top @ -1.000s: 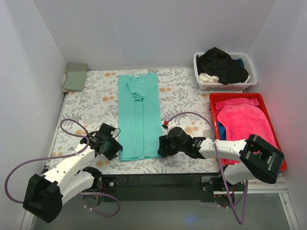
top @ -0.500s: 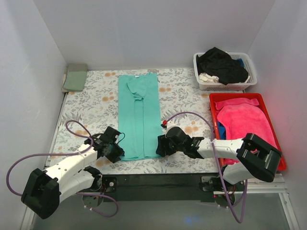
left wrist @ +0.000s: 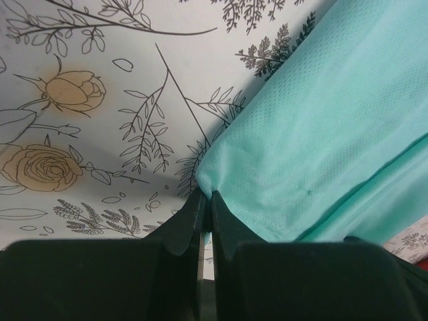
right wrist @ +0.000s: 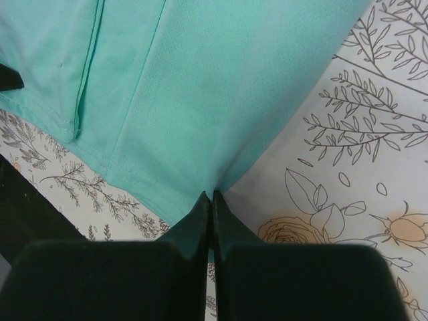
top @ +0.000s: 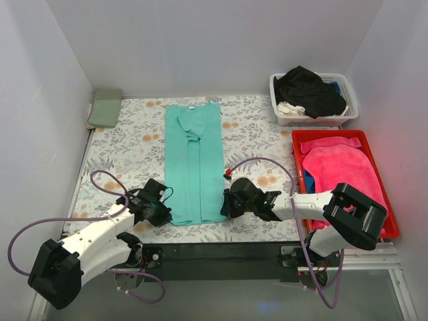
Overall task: Fold and stack the t-shirts
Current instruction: Grab the bottom of the folded rectangular tshirt with both arms
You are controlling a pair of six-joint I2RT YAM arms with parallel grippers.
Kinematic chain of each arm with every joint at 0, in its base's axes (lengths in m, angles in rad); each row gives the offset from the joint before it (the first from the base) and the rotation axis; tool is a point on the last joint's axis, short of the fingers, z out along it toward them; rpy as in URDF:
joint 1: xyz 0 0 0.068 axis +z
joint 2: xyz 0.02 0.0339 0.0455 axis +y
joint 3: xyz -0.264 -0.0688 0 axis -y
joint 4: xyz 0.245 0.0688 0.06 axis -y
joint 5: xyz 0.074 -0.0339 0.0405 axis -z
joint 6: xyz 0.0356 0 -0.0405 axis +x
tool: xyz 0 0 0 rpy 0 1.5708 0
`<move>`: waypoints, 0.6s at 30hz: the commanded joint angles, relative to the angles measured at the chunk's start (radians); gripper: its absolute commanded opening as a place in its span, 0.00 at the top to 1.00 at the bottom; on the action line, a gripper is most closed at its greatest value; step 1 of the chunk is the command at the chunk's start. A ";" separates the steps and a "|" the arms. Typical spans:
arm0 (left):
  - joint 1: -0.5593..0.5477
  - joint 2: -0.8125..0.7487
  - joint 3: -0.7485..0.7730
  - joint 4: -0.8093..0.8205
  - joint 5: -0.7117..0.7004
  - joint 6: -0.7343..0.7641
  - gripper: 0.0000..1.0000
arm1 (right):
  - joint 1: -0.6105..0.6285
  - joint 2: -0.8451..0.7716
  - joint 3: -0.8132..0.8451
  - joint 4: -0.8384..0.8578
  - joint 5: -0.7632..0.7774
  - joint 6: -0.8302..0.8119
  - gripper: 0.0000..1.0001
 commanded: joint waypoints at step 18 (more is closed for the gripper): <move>-0.022 -0.112 0.060 0.114 -0.107 0.011 1.00 | 0.066 -0.139 0.049 -0.222 0.172 -0.034 0.99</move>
